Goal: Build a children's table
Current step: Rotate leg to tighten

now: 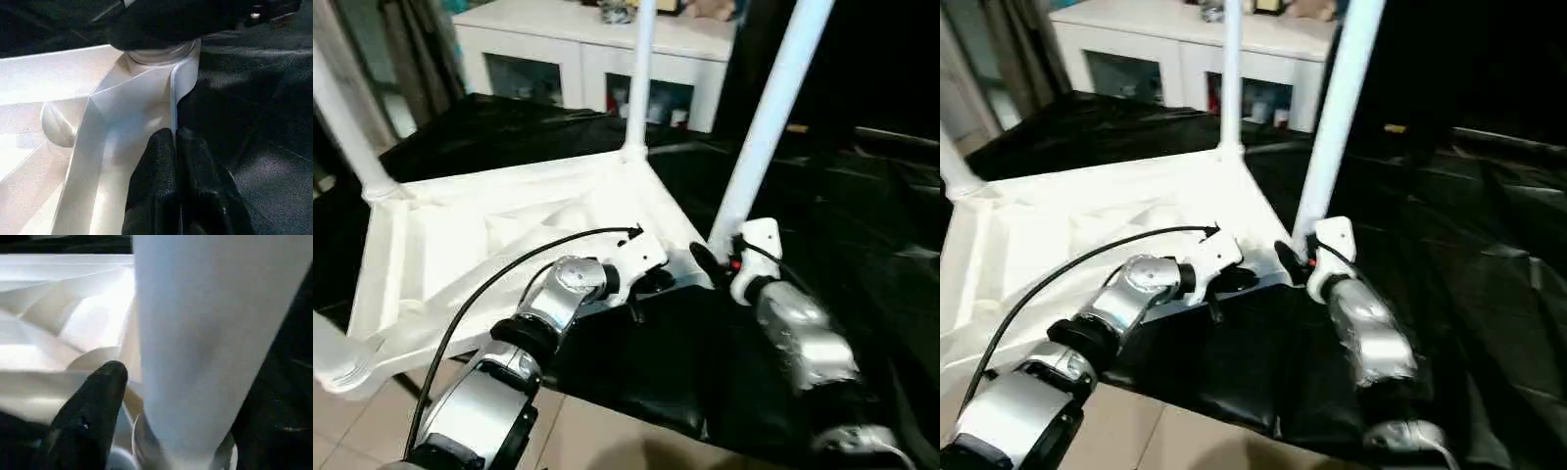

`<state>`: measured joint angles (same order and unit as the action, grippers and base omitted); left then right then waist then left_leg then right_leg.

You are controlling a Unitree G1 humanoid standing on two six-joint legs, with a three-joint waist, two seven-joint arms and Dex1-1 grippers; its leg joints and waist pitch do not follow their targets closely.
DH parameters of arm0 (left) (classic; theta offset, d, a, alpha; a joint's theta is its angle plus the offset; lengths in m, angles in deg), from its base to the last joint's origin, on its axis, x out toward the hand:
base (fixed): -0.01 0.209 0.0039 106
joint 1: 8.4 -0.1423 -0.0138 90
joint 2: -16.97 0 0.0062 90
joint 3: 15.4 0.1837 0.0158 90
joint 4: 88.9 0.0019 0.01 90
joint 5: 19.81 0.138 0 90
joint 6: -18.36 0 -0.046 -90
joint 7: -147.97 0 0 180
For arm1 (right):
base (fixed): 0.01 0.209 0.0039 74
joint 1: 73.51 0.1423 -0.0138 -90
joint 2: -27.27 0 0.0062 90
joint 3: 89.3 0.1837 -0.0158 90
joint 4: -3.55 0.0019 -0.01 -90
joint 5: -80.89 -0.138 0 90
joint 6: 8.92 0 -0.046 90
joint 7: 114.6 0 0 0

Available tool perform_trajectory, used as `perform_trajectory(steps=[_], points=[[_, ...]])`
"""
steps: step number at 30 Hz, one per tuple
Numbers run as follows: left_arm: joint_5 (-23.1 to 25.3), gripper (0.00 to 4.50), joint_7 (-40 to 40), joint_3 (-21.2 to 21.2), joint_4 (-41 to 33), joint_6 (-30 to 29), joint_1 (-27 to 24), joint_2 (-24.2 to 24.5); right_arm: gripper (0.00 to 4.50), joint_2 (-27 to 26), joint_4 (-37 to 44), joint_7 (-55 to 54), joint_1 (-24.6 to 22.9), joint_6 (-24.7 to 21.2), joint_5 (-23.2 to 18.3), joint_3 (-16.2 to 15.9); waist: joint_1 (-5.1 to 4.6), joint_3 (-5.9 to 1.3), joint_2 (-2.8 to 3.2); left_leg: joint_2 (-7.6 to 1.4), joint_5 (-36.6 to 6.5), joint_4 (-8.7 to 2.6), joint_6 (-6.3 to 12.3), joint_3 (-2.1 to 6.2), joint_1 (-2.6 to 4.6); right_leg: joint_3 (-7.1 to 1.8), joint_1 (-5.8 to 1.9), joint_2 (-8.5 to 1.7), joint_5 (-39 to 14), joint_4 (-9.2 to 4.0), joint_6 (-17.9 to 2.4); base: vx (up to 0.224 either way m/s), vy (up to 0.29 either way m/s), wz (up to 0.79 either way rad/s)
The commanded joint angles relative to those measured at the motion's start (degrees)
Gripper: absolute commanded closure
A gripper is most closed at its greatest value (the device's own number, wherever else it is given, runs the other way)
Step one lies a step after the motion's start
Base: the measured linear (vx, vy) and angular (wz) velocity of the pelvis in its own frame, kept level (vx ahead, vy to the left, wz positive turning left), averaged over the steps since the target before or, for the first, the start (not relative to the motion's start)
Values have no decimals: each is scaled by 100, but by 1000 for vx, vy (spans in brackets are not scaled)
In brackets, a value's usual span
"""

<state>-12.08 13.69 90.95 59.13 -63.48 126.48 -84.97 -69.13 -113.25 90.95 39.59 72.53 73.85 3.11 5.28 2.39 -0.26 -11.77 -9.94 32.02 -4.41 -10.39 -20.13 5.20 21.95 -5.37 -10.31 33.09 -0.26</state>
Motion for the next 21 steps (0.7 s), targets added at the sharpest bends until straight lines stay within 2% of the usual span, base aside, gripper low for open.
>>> perform_trajectory(steps=[1,2,3,4,5,6,7,8,9,10,11,12,13,14,15,16,17,18,19,20,21], points=[[-331,395,0,-249,-181,184,110,-130,138,-32,248,557,-123,-85,-145,-358,3,-287,-88,-150,-1651,-368,236,27,58,-282,-174,-350,-2007,-491,-833,0,0,0],[-438,395,121,-306,-301,118,80,-127,138,80,397,777,-174,-129,-242,-354,24,-293,-75,-148,-1552,-350,277,19,54,-283,-189,-365,-1935,-472,-913,0,0,0],[-535,390,263,-361,-399,67,54,-115,138,192,547,983,-228,-167,-327,-351,22,-326,-50,-164,-1349,-345,318,34,8,-278,-234,-371,-1634,-420,-1010,0,0,0],[-623,374,445,-393,-570,22,-9,-63,138,366,719,1219,-302,-178,-403,-339,22,-348,-57,-180,-1049,-330,383,43,-45,-270,-277,-366,-1116,-359,-1092,0,0,0],[-666,374,537,-411,-720,-1,-74,4,138,514,843,1398,-364,-191,-465,-319,14,-350,-61,-187,-943,-326,407,53,-56,-262,-284,-359,-898,-328,-1123,0,0,0],[-685,358,571,-418,-795,-22,-108,38,138,578,895,1472,-391,-199,-493,-309,-8,-359,-87,-177,-774,-304,506,55,-77,-254,-307,-337,-531,-274,-1200,0,0,0],[-702,347,599,-424,-867,-40,-142,70,138,635,943,1538,-418,-206,-519,-299,-11,-372,-69,-170,-685,-287,549,51,-69,-255,-299,-327,-359,-247,-1257,0,0,0],[-739,347,678,-436,-1029,-68,-221,154,138,744,995,1628,-448,-158,-538,-246,-9,-397,-36,-181,-477,-255,640,47,-55,-269,-294,-338,70,-195,-1406,85,24,-7],[-784,337,753,-452,-1256,-153,-330,262,138,844,1047,1720,-472,-148,-593,-166,-16,-439,-40,-169,-189,-203,745,52,-68,-273,-304,-318,657,-114,-1552,63,17,-3],[-834,325,857,-469,-1507,-279,-446,379,138,939,1095,1822,-492,-138,-646,-96,-17,-452,-45,-158,-49,-177,823,46,-74,-277,-297,-305,940,-87,-1613,60,14,-2],[-894,313,984,-482,-1833,-445,-595,530,138,1039,1142,1914,-513,-89,-675,-36,-12,-455,-35,-141,171,-139,989,31,-81,-275,-273,-282,1339,-43,-1726,0,0,0],[-932,313,1036,-494,-2010,-535,-678,608,138,1090,1162,1953,-525,-73,-686,-13,-12,-440,-35,-137,169,-135,1037,18,-76,-273,-259,-278,1367,-46,-1752,0,0,0],[-976,304,1091,-508,-2214,-644,-774,696,138,1145,1182,1995,-536,-55,-696,13,3,-425,-40,-163,38,-144,1060,21,-82,-271,-272,-313,1190,-50,-1768,0,0,0],[-1097,303,1274,-551,-2881,-1043,-1099,1002,138,1299,1233,2126,-563,-69,-761,84,-1,-391,-34,-152,-222,-153,1005,-4,-70,-272,-242,-298,779,-94,-1725,0,0,0],[-1163,295,1402,-568,-3294,-1288,-1302,1201,138,1390,1271,2218,-581,-116,-830,122,3,-389,-23,-177,-343,-172,924,10,-63,-269,-258,-317,563,-93,-1700,0,0,0],[-1206,295,1541,-587,-3740,-1572,-1552,1465,138,1507,1308,2342,-626,-118,-854,123,0,-360,-5,-219,-587,-209,792,13,-52,-273,-241,-326,111,-132,-1635,0,0,0],[-1206,268,1541,-587,-3740,-1572,-1552,1465,138,1507,1308,2342,-626,-118,-854,123,-3,-336,-23,-209,-757,-233,658,12,-45,-276,-234,-305,-258,-157,-1545,0,0,0],[-1230,268,1617,-600,-3996,-1729,-1703,1620,138,1579,1339,2425,-663,-121,-866,114,-3,-336,-23,-209,-757,-233,658,12,-45,-276,-234,-305,-258,-157,-1545,0,0,0],[-1266,258,1678,-606,-4308,-1922,-1884,1796,138,1658,1376,2529,-715,-117,-870,104,-3,-284,-18,-208,-1200,-275,415,-4,-1,-295,-186,-297,-1014,-247,-1349,0,0,0],[-1334,249,1755,-683,-4684,-2170,-2128,2051,138,1778,1435,2715,-775,-192,-930,109,-3,-284,-18,-208,-1200,-275,415,-4,-1,-295,-186,-297,-1014,-247,-1349,0,0,0],[-1399,249,1799,-758,-5018,-2391,-2344,2261,138,1894,1509,2909,-840,-274,-1013,100,-13,-241,-43,-201,-1521,-314,281,-4,10,-295,-163,-283,-1581,-312,-1182,0,0,0]])
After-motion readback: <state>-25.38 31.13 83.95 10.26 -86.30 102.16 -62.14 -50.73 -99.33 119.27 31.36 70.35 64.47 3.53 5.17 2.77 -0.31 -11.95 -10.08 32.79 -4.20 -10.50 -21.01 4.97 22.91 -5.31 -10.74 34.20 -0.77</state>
